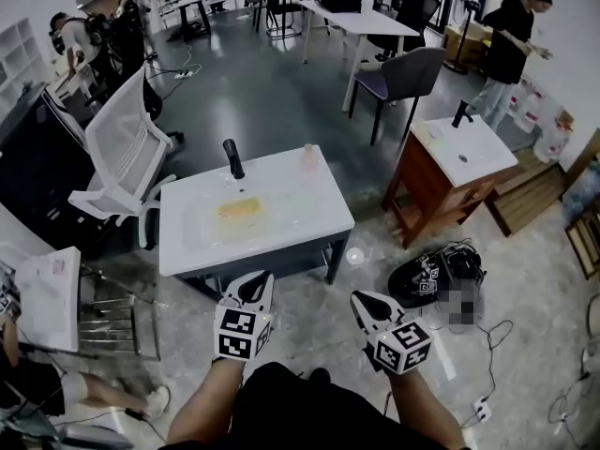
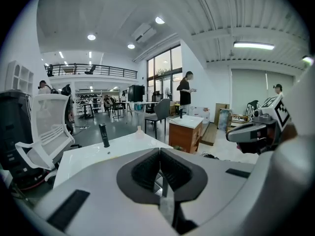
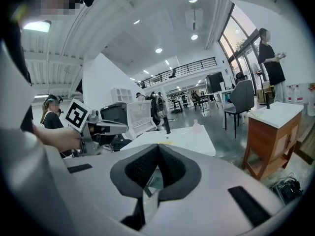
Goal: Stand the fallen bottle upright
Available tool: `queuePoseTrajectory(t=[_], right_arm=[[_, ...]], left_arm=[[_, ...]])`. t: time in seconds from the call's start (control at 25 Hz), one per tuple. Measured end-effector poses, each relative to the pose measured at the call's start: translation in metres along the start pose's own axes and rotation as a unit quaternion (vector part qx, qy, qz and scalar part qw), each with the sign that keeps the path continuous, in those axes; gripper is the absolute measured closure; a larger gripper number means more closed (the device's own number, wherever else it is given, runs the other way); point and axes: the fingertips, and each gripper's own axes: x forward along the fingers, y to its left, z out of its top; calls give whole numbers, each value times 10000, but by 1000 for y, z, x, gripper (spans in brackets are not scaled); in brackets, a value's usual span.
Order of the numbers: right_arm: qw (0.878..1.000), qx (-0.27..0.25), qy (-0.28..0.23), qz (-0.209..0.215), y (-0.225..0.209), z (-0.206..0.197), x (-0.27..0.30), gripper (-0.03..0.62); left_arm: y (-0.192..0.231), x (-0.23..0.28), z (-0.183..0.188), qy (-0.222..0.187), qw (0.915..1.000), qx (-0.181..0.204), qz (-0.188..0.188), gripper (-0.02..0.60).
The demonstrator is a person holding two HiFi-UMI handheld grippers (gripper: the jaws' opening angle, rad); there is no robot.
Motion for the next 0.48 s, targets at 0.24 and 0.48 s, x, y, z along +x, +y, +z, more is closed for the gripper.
queuePoseTrajectory(t=[0.24, 0.48], right_arm=[[9995, -26, 247, 187, -21, 10, 57, 580], [9990, -115, 401, 187, -43, 34, 146, 580]], left_arm=[[41, 46, 4, 86, 9998, -147, 62, 563], [116, 116, 20, 8, 9998, -173, -30, 563]])
